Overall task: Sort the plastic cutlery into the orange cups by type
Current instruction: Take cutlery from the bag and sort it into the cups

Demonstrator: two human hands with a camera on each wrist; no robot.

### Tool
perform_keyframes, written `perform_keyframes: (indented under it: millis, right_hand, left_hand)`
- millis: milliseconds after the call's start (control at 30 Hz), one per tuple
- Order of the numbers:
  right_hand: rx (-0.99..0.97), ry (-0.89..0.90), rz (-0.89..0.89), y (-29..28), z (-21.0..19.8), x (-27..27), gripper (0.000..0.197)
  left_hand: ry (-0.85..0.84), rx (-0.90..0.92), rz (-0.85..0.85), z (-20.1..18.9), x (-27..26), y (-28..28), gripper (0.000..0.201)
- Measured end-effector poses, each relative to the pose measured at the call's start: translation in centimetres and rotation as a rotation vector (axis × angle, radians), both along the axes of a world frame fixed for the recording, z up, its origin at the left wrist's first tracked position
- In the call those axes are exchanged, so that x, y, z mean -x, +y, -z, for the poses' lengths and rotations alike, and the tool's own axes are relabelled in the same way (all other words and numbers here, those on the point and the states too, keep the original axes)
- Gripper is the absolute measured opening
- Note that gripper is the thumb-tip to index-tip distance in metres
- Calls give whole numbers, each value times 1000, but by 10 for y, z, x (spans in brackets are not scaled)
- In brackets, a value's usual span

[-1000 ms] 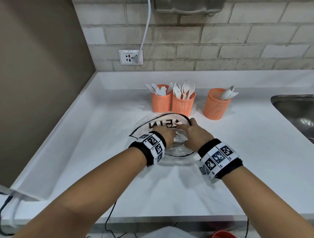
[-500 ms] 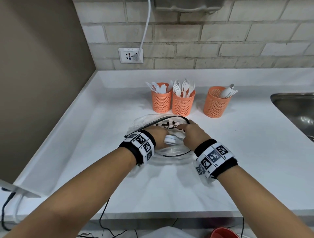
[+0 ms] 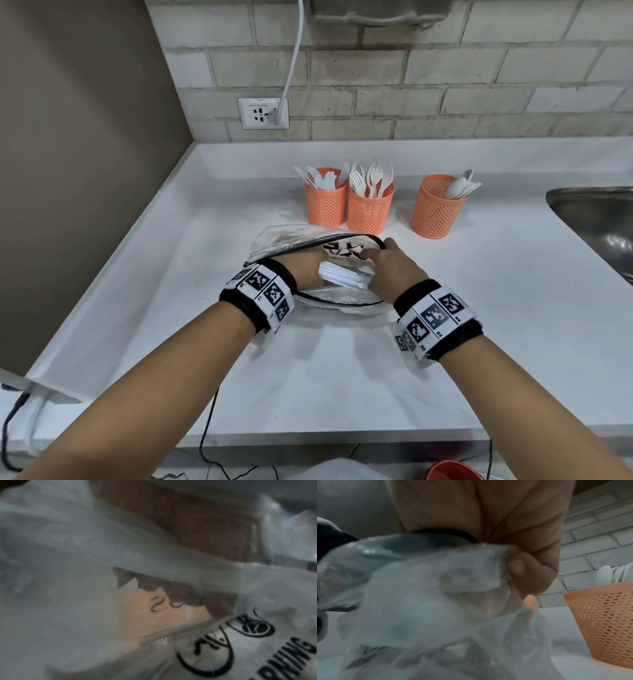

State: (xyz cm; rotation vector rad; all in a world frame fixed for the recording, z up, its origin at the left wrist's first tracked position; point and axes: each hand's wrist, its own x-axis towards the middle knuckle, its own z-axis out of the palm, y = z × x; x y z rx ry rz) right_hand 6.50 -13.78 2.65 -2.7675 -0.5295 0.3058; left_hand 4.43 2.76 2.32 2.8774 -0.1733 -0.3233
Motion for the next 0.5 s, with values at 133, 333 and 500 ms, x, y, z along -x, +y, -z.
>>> perform_keyframes:
  millis: [133, 333, 500]
  right_hand:
    - [-29, -1, -6, 1, -1, -2, 50]
    - [-158, 42, -21, -11, -9, -10, 48]
    - [-197, -12, 13, -16, -8, -16, 42]
  left_hand:
    - [30, 72, 10, -7, 2, 2, 20]
    - [105, 112, -13, -9, -3, 8, 18]
    - [-37, 514, -258, -9, -6, 18, 38]
